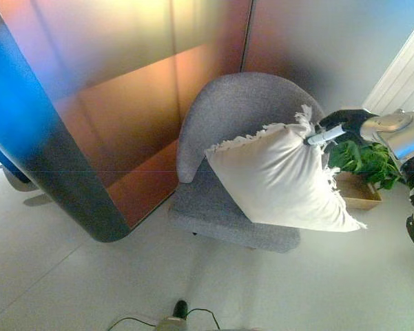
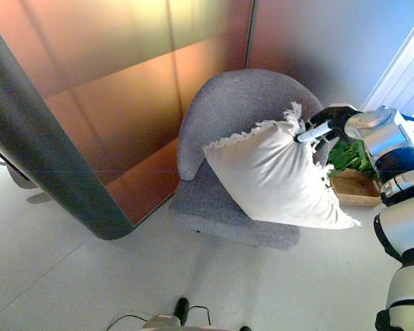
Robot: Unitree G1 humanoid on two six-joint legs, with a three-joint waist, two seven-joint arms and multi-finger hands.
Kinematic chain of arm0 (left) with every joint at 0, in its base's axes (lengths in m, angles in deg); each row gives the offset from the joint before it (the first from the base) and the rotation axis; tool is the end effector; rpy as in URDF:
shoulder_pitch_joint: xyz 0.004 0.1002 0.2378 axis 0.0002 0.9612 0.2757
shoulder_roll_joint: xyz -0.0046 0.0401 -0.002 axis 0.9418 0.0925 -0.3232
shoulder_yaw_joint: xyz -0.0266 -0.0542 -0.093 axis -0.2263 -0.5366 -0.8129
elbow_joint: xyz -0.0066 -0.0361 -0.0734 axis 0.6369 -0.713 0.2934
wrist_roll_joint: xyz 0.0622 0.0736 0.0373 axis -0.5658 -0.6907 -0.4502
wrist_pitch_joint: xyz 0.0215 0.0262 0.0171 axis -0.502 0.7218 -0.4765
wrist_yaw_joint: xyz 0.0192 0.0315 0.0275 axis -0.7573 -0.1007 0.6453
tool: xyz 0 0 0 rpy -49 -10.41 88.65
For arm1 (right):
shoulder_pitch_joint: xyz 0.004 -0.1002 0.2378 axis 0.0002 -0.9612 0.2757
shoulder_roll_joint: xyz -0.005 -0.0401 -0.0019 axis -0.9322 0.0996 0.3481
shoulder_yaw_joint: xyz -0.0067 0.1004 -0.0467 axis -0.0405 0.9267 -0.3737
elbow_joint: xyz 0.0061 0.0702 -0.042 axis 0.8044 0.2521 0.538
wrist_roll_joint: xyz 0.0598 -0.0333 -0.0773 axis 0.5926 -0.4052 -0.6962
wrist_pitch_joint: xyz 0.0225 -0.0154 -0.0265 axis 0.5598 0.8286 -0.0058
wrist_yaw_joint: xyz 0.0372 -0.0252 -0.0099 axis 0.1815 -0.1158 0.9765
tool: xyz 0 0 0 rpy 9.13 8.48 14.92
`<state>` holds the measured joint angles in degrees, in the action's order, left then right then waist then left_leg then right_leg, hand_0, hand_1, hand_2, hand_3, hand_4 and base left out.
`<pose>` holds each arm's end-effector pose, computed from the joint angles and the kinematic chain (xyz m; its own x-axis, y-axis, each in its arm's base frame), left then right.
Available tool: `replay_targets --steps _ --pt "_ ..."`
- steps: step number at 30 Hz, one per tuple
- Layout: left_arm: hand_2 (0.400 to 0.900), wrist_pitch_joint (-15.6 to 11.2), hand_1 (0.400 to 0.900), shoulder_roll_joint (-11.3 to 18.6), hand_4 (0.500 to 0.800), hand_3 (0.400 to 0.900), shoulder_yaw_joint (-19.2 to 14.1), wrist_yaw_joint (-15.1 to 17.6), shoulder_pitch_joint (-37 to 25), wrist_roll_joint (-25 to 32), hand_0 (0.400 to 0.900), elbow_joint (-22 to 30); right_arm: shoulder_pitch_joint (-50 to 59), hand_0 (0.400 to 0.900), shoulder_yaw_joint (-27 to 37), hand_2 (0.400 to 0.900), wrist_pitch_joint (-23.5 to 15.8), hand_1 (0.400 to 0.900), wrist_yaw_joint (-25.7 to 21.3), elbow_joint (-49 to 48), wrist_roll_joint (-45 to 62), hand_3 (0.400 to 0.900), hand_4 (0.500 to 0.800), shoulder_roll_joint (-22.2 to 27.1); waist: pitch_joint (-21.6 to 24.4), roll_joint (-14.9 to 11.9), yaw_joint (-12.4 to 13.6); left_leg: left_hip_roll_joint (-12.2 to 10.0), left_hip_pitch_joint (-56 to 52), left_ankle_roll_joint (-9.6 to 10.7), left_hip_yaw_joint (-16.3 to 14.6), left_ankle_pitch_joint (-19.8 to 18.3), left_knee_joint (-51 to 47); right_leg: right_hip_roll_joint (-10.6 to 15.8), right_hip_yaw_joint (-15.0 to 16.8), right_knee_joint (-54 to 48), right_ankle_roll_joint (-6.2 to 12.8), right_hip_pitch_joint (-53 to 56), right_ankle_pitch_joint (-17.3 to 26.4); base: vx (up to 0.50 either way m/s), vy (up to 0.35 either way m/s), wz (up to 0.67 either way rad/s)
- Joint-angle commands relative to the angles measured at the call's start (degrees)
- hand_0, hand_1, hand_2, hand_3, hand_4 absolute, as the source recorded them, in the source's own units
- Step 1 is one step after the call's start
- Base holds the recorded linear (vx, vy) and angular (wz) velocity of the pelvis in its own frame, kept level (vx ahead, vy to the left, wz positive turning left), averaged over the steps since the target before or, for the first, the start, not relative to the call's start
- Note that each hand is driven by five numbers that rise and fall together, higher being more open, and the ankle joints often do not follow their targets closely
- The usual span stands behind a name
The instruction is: Pick up the pillow and put it on the sofa.
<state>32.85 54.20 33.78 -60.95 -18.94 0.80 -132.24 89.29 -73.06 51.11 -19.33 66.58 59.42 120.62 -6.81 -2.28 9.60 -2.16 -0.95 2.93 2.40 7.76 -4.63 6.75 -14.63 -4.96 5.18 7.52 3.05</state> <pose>0.0453 0.2818 -0.1121 -0.0272 -0.0895 -0.9956 -0.1150 0.9896 -0.0858 0.3398 -0.3220 0.2371 0.8628 -0.1672 -0.4770 -0.2400 0.6950 -0.6777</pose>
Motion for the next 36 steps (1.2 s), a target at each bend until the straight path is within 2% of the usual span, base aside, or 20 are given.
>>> replay_targets --steps 1,6,20,29,34,36 --pt "0.9 1.7 0.9 2.3 0.8 0.9 5.1 -1.9 1.2 0.3 0.9 -5.5 20.9 0.9 -2.5 0.9 -0.3 0.9 -6.2 5.4 -1.6 0.9 0.8 3.3 2.7 -4.3 2.0 1.5 -3.6 0.6 -1.1 -7.5 -0.4 -0.7 -0.2 0.0 0.93 0.2 -0.7 -0.03 -0.031 0.07" --pt "0.9 0.6 0.9 3.1 0.8 0.9 5.5 -2.0 0.7 0.6 0.9 -5.2 22.9 0.9 -3.9 0.9 0.6 0.9 -6.0 7.2 -0.7 0.9 0.8 3.6 1.5 -4.3 2.6 1.2 -2.1 0.4 -0.8 -7.2 -0.4 -0.7 -0.3 0.0 0.89 -1.2 -0.5 -0.05 -0.028 0.01" --pt "0.9 0.1 0.9 3.7 0.8 0.9 6.1 -1.5 1.0 1.9 0.9 -3.1 23.3 0.9 -5.1 0.9 -1.6 0.9 -4.7 8.0 0.9 0.9 0.8 7.2 0.0 -4.1 2.4 0.9 -1.1 0.4 -0.8 -7.4 -0.4 -0.3 -0.2 0.0 1.05 -2.4 -0.4 -0.01 -0.007 0.0" --pt "0.9 -0.4 0.9 4.5 0.8 0.9 5.7 -3.0 1.3 1.4 0.9 -2.9 22.4 0.9 -4.9 0.9 -2.9 0.9 -6.0 8.3 2.5 0.9 0.8 7.6 -0.2 -4.4 2.4 0.5 -1.2 0.5 -1.2 -7.6 -0.4 -0.5 0.1 0.0 1.11 -2.5 -0.4 0.0 0.0 0.0" --pt "0.9 -0.9 0.9 4.1 0.8 0.9 4.9 -3.5 1.5 1.1 0.9 -2.6 19.5 0.9 -2.5 0.9 -4.2 0.9 -6.2 7.0 4.9 0.9 0.8 8.2 0.0 -4.3 1.9 0.5 -1.2 0.6 -1.5 -7.6 -0.4 -0.5 0.4 0.0 1.19 -2.5 -0.6 -0.02 0.004 -0.01" --pt "0.9 -1.5 0.9 3.7 0.8 0.9 4.6 -3.0 1.5 1.2 0.9 -2.4 14.9 0.9 1.1 0.9 -5.3 0.9 -6.2 5.0 5.6 0.9 0.8 8.1 0.1 -4.1 1.5 0.5 -1.4 0.7 -1.8 -7.6 -0.4 -0.5 0.5 0.0 1.28 -2.5 -0.6 -0.02 -0.003 -0.02"
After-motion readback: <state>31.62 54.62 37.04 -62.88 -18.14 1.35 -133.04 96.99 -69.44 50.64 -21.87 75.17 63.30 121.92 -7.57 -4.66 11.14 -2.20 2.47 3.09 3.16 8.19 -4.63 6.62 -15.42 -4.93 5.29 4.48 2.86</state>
